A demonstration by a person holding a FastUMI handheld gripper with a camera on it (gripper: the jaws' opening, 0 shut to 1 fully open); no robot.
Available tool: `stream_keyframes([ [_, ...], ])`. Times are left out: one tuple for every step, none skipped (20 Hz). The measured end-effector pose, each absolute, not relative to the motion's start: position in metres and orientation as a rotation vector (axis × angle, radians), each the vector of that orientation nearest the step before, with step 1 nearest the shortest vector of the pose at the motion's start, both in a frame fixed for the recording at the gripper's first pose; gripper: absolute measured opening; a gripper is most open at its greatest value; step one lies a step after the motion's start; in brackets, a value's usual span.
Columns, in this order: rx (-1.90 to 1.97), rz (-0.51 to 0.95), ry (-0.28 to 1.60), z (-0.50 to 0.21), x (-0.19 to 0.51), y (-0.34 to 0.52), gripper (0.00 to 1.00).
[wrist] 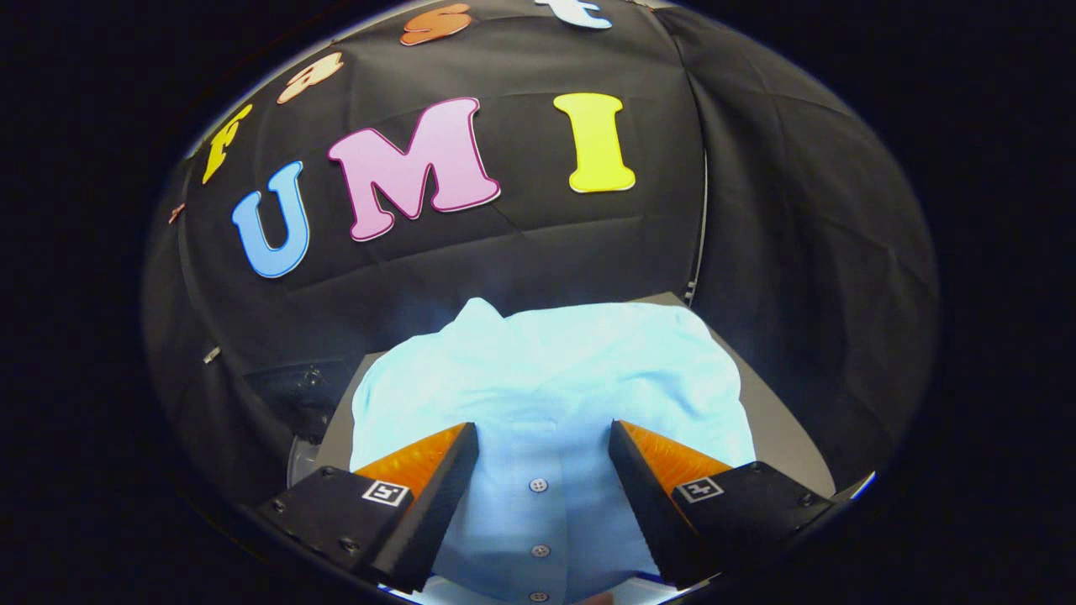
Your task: Put the clothes into the washing machine and then close the washing machine lid.
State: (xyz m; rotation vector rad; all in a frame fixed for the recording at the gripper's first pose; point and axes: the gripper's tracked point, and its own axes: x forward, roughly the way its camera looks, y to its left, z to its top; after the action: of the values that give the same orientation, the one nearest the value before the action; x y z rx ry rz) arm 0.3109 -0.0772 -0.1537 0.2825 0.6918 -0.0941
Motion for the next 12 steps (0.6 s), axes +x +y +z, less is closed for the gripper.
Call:
stream_keyframes([
  [0.299, -0.106, 0.668, -0.152, 0.315, -0.078, 0.99],
  [0.297, -0.105, 0.676, -0.155, 0.314, -0.078, 0.99],
  [0.276, -0.095, 0.677, -0.155, 0.313, -0.077, 0.99],
  [0.239, -0.085, 0.683, -0.158, 0.311, -0.079, 0.99],
  [0.212, -0.068, 0.689, -0.159, 0.310, -0.080, 0.97],
  [0.170, -0.045, 0.689, -0.159, 0.310, -0.080, 0.91],
  [0.116, -0.013, 0.717, -0.167, 0.308, -0.079, 0.91],
  [0.076, -0.004, 0.695, -0.164, 0.313, -0.075, 0.70],
  [0.011, -0.002, 0.716, -0.164, 0.310, -0.078, 0.49],
  [0.036, -0.035, 0.707, -0.165, 0.307, -0.078, 0.29],
  [0.035, -0.039, 0.682, -0.165, 0.309, -0.077, 0.08],
  [0.038, -0.040, 0.682, -0.164, 0.311, -0.078, 0.08],
])
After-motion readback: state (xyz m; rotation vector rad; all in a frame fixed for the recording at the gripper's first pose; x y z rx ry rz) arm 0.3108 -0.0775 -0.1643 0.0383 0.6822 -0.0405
